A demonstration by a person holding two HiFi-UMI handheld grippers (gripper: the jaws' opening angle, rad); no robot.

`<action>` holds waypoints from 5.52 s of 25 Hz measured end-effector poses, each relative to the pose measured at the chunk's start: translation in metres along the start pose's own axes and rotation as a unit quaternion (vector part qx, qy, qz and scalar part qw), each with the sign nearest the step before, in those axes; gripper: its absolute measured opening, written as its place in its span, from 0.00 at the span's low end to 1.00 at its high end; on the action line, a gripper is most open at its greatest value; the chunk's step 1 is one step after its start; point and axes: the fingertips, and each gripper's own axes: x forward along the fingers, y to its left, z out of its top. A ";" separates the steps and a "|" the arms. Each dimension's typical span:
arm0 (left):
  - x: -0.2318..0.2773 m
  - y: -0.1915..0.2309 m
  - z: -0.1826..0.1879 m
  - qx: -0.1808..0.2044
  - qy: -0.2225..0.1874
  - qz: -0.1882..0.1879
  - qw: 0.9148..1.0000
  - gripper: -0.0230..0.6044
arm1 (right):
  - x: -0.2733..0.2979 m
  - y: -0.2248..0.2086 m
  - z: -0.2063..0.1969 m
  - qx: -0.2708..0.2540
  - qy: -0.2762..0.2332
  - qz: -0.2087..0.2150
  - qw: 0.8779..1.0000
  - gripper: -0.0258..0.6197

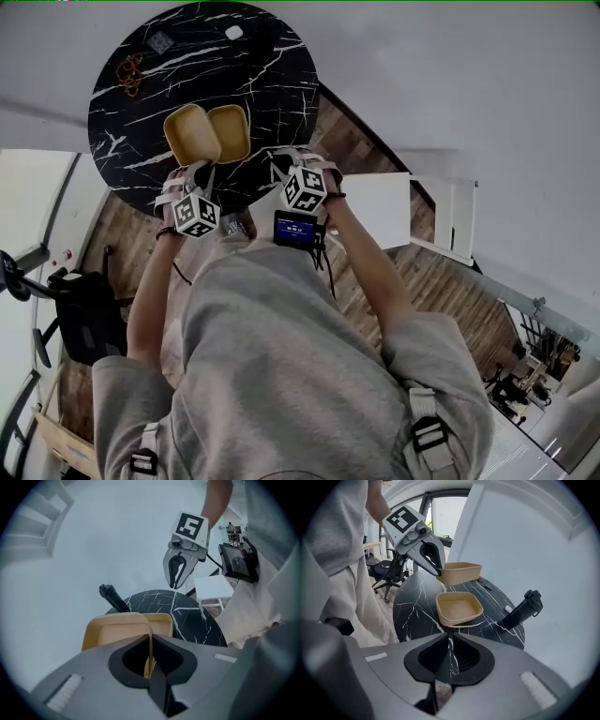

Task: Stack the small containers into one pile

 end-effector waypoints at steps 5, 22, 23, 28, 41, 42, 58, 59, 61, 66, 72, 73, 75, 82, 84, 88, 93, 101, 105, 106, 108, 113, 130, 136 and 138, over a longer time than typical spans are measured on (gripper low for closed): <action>0.017 -0.007 0.021 0.020 -0.014 -0.021 0.999 0.06 | -0.007 -0.003 -0.006 0.008 -0.001 -0.004 1.000 0.12; 0.064 -0.052 0.034 0.061 -0.001 -0.113 0.992 0.07 | -0.021 -0.008 -0.035 0.031 0.017 -0.009 0.999 0.12; 0.065 -0.052 0.033 0.060 0.001 -0.116 0.991 0.07 | -0.021 -0.009 -0.036 0.031 0.018 -0.009 0.999 0.12; 0.072 -0.054 0.028 0.056 0.008 -0.131 0.990 0.07 | -0.022 -0.017 -0.035 0.032 0.020 -0.009 0.999 0.12; 0.035 -0.029 0.048 -0.141 -0.062 -0.116 0.981 0.17 | -0.004 -0.054 0.024 0.053 -0.042 0.011 0.998 0.12; 0.031 -0.019 0.045 -0.186 -0.070 -0.098 0.975 0.17 | 0.001 -0.057 0.030 0.048 -0.047 0.016 0.998 0.12; 0.039 0.039 -0.025 -0.359 -0.020 0.018 0.933 0.16 | 0.061 -0.078 0.078 0.001 -0.083 0.086 0.993 0.12; 0.040 0.038 -0.026 -0.362 -0.017 0.017 0.932 0.16 | 0.064 -0.077 0.076 0.000 -0.080 0.089 0.993 0.12; 0.041 0.037 -0.030 -0.366 -0.011 0.016 0.930 0.16 | 0.069 -0.074 0.073 0.001 -0.075 0.096 0.993 0.12; 0.048 0.033 -0.034 -0.367 -0.003 0.009 0.930 0.16 | 0.075 -0.071 0.061 0.010 -0.067 0.104 0.992 0.12; 0.057 0.029 -0.040 -0.370 0.015 0.000 0.929 0.16 | 0.081 -0.070 0.055 0.015 -0.060 0.116 0.991 0.12; 0.058 0.027 -0.040 -0.369 0.021 -0.004 0.929 0.16 | 0.082 -0.069 0.053 0.015 -0.058 0.118 0.991 0.12; 0.062 0.022 -0.040 -0.366 0.027 -0.013 0.930 0.16 | 0.083 -0.067 0.052 0.017 -0.057 0.121 0.991 0.12; 0.069 0.016 -0.039 -0.367 0.031 -0.015 0.930 0.16 | 0.089 -0.062 0.046 0.016 -0.051 0.131 0.990 0.12; 0.071 0.015 -0.040 -0.369 0.033 -0.015 0.929 0.16 | 0.091 -0.059 0.045 0.014 -0.049 0.136 0.989 0.12; 0.072 0.014 -0.042 -0.372 0.036 -0.015 0.928 0.15 | 0.094 -0.057 0.043 0.019 -0.048 0.136 0.989 0.11; 0.068 0.023 -0.029 -0.363 0.022 -0.006 0.931 0.16 | 0.086 -0.066 0.048 0.022 -0.062 0.118 0.991 0.12; 0.033 0.069 0.024 -0.339 -0.055 0.039 0.938 0.16 | 0.034 -0.102 0.085 0.057 -0.125 0.036 0.990 0.12; 0.001 0.102 0.056 -0.333 -0.112 0.081 0.933 0.16 | -0.013 -0.121 0.122 0.059 -0.199 -0.051 0.977 0.12; -0.008 0.109 0.065 -0.329 -0.129 0.090 0.931 0.16 | -0.026 -0.124 0.132 0.062 -0.218 -0.069 0.972 0.12; -0.030 0.120 0.086 -0.316 -0.163 0.107 0.928 0.16 | -0.055 -0.126 0.150 0.070 -0.254 -0.097 0.960 0.12; -0.097 0.133 0.122 -0.282 -0.234 0.152 0.918 0.16 | -0.127 -0.119 0.184 0.105 -0.334 -0.154 0.924 0.10; -0.206 0.064 0.149 -0.299 -0.298 0.151 0.894 0.08 | -0.240 -0.030 0.182 0.166 -0.370 -0.256 0.877 0.06; -0.213 0.067 0.145 -0.302 -0.301 0.173 0.888 0.04 | -0.242 -0.020 0.180 0.173 -0.356 -0.259 0.881 0.06; -0.216 0.066 0.141 -0.319 -0.284 0.173 0.887 0.03 | -0.243 -0.022 0.183 0.171 -0.365 -0.260 0.877 0.06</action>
